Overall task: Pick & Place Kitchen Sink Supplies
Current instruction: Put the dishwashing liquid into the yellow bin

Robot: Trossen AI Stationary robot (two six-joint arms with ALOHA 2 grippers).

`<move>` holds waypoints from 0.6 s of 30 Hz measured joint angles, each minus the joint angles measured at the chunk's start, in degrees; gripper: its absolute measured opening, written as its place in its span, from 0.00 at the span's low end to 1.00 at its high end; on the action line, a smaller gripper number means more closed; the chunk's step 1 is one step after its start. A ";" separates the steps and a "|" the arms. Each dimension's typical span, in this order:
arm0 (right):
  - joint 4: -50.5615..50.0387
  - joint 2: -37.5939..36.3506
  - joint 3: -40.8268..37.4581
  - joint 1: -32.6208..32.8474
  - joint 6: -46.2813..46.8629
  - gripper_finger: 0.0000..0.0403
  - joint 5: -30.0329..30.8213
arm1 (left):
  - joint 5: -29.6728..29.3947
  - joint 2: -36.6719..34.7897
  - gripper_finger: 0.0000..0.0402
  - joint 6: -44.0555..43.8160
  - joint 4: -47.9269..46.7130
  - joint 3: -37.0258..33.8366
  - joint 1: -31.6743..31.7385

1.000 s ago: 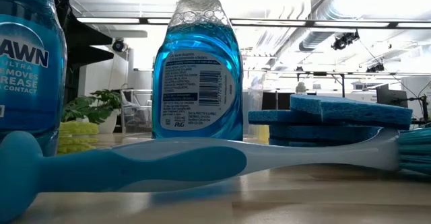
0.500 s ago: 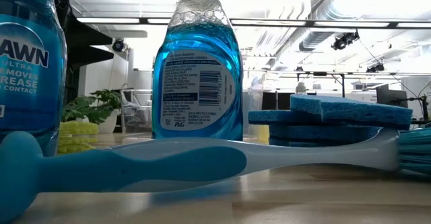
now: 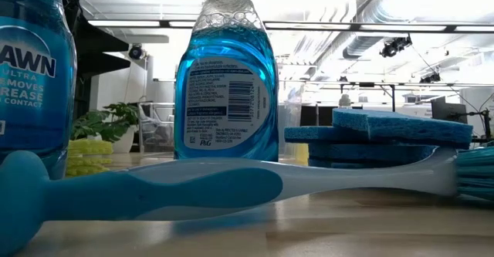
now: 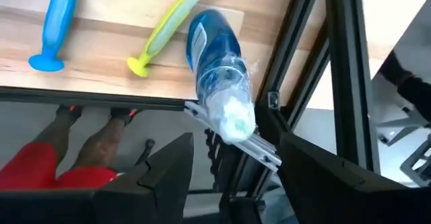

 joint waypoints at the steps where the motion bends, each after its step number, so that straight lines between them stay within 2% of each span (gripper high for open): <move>1: 0.43 -0.48 -0.80 0.00 0.10 0.54 -0.16 | -0.01 -0.01 0.66 0.02 0.00 0.01 0.01; 18: 10.17 -1.34 -9.22 1.77 0.77 0.53 0.06 | -0.02 0.00 0.66 0.00 0.02 -0.01 0.01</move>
